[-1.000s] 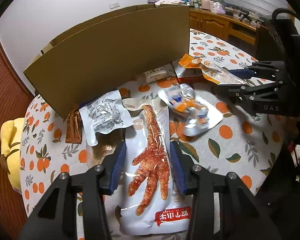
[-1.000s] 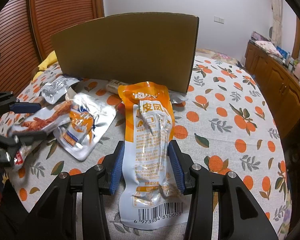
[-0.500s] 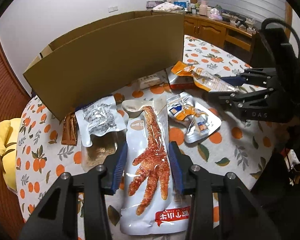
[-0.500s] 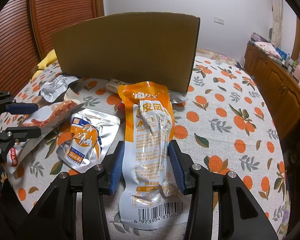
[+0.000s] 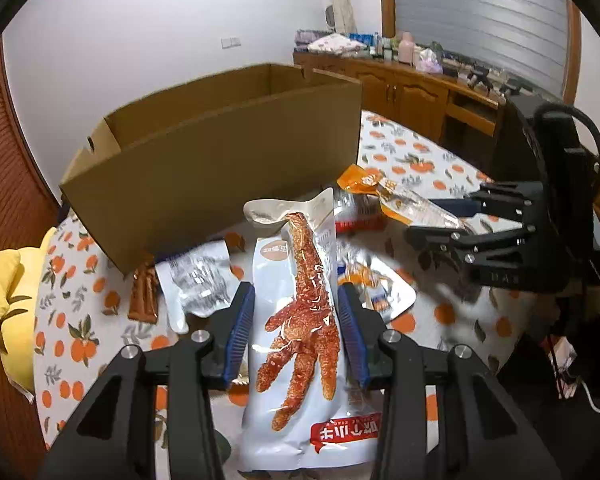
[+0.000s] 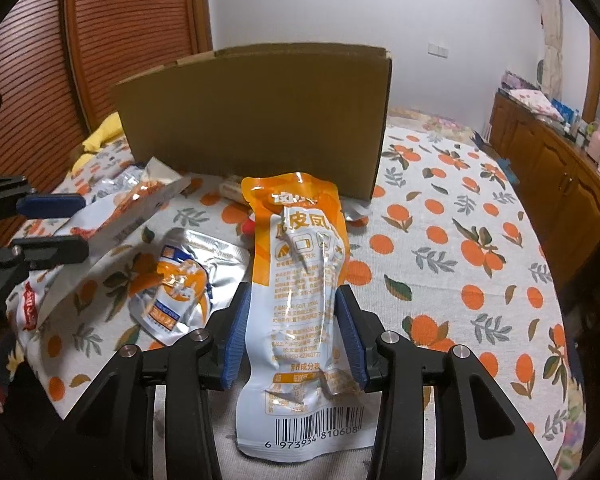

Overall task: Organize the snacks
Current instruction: 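Lift both packs and lower them into the box, opening both tools, then move both tools back over the remaining snacks on the table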

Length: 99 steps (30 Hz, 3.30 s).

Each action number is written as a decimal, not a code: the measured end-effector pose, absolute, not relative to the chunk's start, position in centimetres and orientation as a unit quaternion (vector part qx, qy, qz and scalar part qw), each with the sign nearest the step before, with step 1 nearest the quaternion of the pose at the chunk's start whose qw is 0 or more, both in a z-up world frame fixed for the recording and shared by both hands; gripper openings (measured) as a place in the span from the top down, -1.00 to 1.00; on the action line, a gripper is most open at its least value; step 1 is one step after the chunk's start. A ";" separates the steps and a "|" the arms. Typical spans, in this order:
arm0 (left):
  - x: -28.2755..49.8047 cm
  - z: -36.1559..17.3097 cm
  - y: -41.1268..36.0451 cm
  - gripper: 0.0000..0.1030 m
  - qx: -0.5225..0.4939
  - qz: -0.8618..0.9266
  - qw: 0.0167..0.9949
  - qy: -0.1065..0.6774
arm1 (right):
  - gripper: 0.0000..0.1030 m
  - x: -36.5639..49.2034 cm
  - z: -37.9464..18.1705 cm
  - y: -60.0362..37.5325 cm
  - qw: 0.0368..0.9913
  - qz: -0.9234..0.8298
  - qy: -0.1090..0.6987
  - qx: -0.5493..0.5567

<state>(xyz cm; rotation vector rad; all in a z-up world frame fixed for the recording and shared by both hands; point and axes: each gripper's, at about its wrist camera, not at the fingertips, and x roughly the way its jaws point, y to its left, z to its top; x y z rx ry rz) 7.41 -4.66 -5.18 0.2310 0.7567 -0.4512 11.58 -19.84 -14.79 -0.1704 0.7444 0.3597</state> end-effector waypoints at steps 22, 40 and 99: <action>10.3 2.0 -2.5 0.20 0.090 -0.201 0.930 0.293 | 0.17 11.3 -7.9 -18.1 0.928 0.208 0.295 -0.093; 18.9 5.4 -0.1 0.19 0.090 -0.167 0.943 0.272 | 0.17 18.0 -2.0 -15.3 0.929 0.240 0.249 -0.133; 20.8 3.3 3.0 -0.51 0.063 -0.164 0.943 0.282 | -0.04 22.1 -3.6 -12.3 0.914 0.252 0.289 -0.134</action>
